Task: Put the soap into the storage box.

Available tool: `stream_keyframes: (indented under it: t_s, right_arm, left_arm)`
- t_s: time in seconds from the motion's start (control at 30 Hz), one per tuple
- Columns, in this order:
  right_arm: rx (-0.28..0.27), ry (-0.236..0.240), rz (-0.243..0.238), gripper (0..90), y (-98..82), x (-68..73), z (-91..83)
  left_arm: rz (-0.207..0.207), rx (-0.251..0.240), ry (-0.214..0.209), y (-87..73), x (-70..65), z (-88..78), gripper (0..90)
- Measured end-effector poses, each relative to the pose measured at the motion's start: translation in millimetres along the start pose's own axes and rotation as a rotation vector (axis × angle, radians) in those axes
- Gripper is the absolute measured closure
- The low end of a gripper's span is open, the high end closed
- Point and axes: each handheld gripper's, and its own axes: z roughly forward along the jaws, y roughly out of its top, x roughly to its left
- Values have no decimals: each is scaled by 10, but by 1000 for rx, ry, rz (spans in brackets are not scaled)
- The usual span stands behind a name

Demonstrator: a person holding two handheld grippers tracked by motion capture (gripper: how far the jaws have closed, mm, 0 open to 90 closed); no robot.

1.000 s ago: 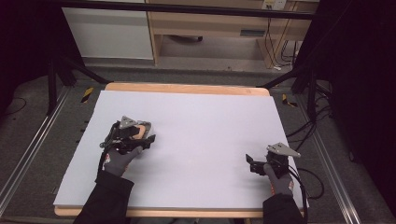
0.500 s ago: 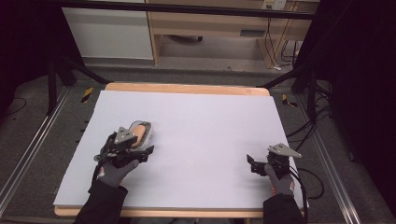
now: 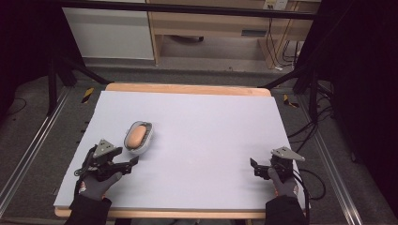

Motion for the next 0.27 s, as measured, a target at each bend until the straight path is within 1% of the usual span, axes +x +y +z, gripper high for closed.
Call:
stream_keyframes:
  t_s: [0.03,0.07,0.13,0.17,0.2,0.27]
  right_arm:
    - [0,1,0,34,-5,-5,1]
    - [2,0,0,34,-10,-4,1]
    - [6,-2,-3,35,-16,-3,5]
    - [13,-5,-16,35,-30,2,11]
    - [20,-7,-13,35,-36,9,11]
    - [24,-10,-22,36,-48,3,20]
  left_arm:
    - [-4,2,5,-18,29,-11,227]
    - [-4,2,5,-18,29,-11,224]
    - [-16,6,19,-51,97,-14,222]
    - [-28,10,35,-81,169,-11,222]
    - [-34,14,45,-91,200,-14,221]
    - [-44,13,45,-104,252,-24,219]
